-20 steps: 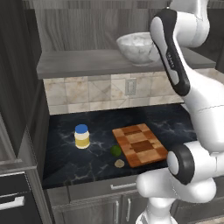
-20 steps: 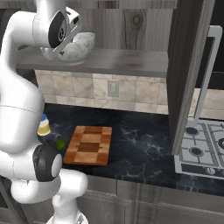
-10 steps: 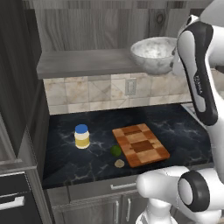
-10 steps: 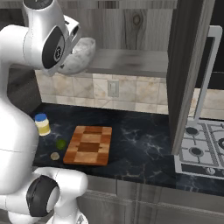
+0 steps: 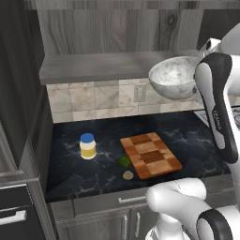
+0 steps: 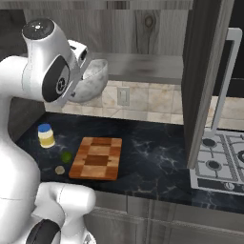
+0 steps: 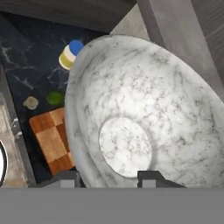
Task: Open the cabinet. Place the bowl and condiment on the counter. Then place the lime and garlic on the cutting board.
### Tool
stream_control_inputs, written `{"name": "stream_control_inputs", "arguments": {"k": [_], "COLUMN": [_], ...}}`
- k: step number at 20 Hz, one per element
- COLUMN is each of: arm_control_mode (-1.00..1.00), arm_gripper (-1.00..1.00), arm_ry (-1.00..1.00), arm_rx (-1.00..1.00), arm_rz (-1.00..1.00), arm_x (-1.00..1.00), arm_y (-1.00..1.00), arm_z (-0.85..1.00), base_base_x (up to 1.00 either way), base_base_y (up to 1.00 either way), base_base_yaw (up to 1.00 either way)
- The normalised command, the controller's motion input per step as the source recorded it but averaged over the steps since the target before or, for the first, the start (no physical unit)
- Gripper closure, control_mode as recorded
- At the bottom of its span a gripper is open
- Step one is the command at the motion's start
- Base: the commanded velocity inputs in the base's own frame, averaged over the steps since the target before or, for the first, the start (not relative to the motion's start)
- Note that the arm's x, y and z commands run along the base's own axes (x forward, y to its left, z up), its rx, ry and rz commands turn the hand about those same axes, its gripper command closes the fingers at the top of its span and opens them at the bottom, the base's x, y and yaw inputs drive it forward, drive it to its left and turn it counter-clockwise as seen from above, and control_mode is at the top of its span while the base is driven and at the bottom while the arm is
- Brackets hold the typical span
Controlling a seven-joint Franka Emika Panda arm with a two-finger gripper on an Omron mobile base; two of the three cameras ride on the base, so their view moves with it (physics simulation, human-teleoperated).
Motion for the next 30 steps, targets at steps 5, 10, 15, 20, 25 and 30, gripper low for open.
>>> {"name": "stream_control_inputs", "arguments": {"k": [5,10,15,20,25,30], "arm_control_mode": [-1.0,-1.0,-1.0,-1.0,-1.0,-1.0], "arm_gripper": [1.0,1.0,1.0,1.0,1.0,1.0], "arm_ry": [0.02,0.04,0.07,0.05,0.02,0.0], "arm_rx": [-0.04,-0.02,-0.03,0.0,0.0,0.0], "arm_rz": [0.02,0.02,0.0,0.0,0.0,0.0], "arm_x": [-0.05,-0.05,-0.07,-0.06,-0.02,0.0], "arm_y": [-0.07,-0.12,-0.17,-0.31,-0.32,0.22], "arm_z": [-0.5,-0.62,-0.72,-0.64,-0.52,-0.32], "base_base_x": [0.0,0.0,0.0,0.0,0.0,0.0], "base_base_y": [0.0,0.0,0.0,0.0,0.0,0.0], "base_base_yaw": [0.0,0.0,0.0,0.0,0.0,0.0]}}
